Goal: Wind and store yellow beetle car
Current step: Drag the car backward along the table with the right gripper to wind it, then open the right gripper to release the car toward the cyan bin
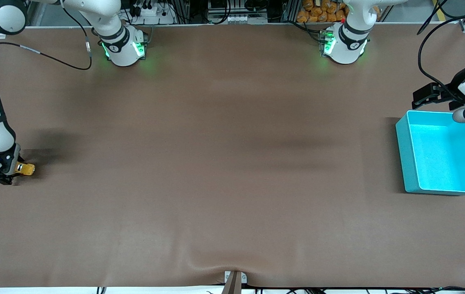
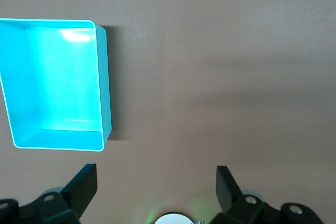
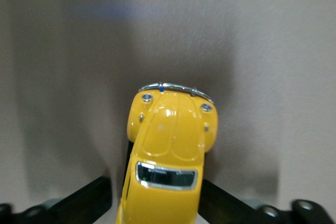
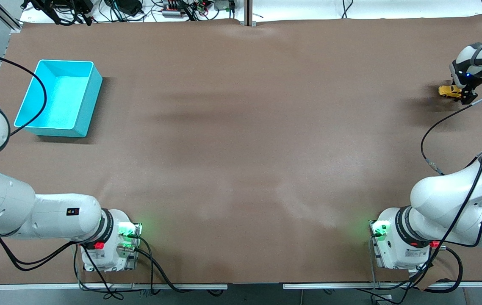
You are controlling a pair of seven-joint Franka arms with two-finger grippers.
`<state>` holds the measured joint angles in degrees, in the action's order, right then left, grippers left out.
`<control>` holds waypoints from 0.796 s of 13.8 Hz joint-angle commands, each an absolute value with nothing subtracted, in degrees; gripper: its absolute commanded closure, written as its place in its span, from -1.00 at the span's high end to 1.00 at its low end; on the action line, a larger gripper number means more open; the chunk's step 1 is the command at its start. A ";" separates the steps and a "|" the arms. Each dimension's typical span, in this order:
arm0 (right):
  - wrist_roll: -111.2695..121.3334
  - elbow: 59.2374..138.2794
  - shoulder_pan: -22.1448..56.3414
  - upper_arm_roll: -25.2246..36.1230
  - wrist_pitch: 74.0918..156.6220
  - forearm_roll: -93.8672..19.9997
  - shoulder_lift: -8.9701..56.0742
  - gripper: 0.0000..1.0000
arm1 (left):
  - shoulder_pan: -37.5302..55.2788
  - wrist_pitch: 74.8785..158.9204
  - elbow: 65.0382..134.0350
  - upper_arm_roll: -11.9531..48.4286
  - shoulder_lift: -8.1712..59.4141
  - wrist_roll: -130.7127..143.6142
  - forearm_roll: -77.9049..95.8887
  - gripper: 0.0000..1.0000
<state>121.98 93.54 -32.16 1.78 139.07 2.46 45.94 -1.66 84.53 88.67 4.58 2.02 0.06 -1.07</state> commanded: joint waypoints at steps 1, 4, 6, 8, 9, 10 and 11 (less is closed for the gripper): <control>122.87 91.32 -33.05 1.32 138.43 3.25 47.37 1.00 | -1.85 84.55 88.59 4.83 1.93 0.62 -2.11 1.00; 122.87 90.88 -32.96 1.23 138.17 3.25 47.11 1.00 | -1.85 84.55 88.59 4.83 1.85 0.62 -2.11 1.00; 122.87 90.79 -32.78 1.23 138.08 3.25 46.85 1.00 | -1.85 84.55 88.59 4.83 1.85 0.62 -2.11 1.00; 122.87 90.53 -32.78 1.14 137.03 3.08 46.50 1.00 | -1.85 84.55 88.68 4.83 1.93 0.62 -2.11 1.00; 122.87 90.44 -32.52 1.14 136.76 3.08 46.41 1.00 | -1.85 84.55 88.77 4.83 2.02 0.62 -2.11 1.00; 122.78 90.35 -32.26 0.97 136.15 2.99 46.15 1.00 | -1.85 84.64 88.77 4.83 2.11 0.62 -2.11 1.00; 122.78 90.35 -31.82 0.88 135.27 2.90 45.71 1.00 | -1.85 84.81 88.86 4.83 2.20 0.62 -2.11 1.00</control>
